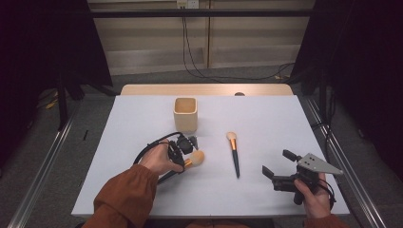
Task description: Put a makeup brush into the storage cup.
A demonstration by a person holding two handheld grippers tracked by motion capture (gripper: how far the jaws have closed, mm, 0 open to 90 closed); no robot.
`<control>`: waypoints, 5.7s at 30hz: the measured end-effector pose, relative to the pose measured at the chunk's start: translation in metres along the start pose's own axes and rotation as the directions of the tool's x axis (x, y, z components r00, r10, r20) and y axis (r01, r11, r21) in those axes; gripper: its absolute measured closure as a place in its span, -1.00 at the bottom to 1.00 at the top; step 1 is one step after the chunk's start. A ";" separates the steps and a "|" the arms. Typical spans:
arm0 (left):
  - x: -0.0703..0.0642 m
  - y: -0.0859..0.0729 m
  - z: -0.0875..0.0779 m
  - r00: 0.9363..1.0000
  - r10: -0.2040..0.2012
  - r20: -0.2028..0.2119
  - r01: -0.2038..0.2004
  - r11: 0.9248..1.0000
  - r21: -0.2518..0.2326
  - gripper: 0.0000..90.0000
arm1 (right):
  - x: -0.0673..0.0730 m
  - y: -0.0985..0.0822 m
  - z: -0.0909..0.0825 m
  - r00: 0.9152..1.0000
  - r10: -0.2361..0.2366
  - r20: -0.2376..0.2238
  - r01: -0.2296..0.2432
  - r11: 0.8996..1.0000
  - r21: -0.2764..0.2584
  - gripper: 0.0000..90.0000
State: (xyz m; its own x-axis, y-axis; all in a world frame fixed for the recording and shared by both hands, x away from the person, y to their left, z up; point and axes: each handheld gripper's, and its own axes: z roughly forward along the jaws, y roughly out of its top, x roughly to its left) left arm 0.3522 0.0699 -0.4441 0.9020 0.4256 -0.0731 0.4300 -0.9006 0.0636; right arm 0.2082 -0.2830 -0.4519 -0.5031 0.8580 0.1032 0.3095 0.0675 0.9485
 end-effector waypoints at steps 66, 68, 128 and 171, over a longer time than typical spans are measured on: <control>0.030 -0.069 -0.049 0.960 -0.217 0.177 0.280 0.694 -0.663 0.59 | 0.000 0.000 0.000 1.000 0.010 0.006 -0.010 1.000 0.002 -1.00; 0.029 -0.071 -0.051 0.962 -0.210 0.175 0.272 0.665 -0.696 0.59 | 0.000 0.000 0.000 1.000 0.007 0.005 -0.007 1.000 0.001 -1.00; 0.043 -0.059 -0.091 0.973 -0.228 0.039 0.108 0.298 -0.948 0.58 | 0.000 0.000 0.001 1.000 0.014 0.009 -0.014 1.000 -0.010 -1.00; 0.084 -0.021 -0.115 0.954 -0.297 0.038 0.099 0.194 -0.976 0.58 | -0.003 -0.002 0.000 1.000 0.025 0.000 -0.025 1.000 -0.010 -1.00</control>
State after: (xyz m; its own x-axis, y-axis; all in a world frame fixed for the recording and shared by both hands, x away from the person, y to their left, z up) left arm 0.4234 0.1344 -0.3370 0.7318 0.6698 -0.1260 0.2101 -0.0459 0.9766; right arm 0.2090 -0.2854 -0.4542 -0.4955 0.8593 0.1269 0.3137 0.0408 0.9486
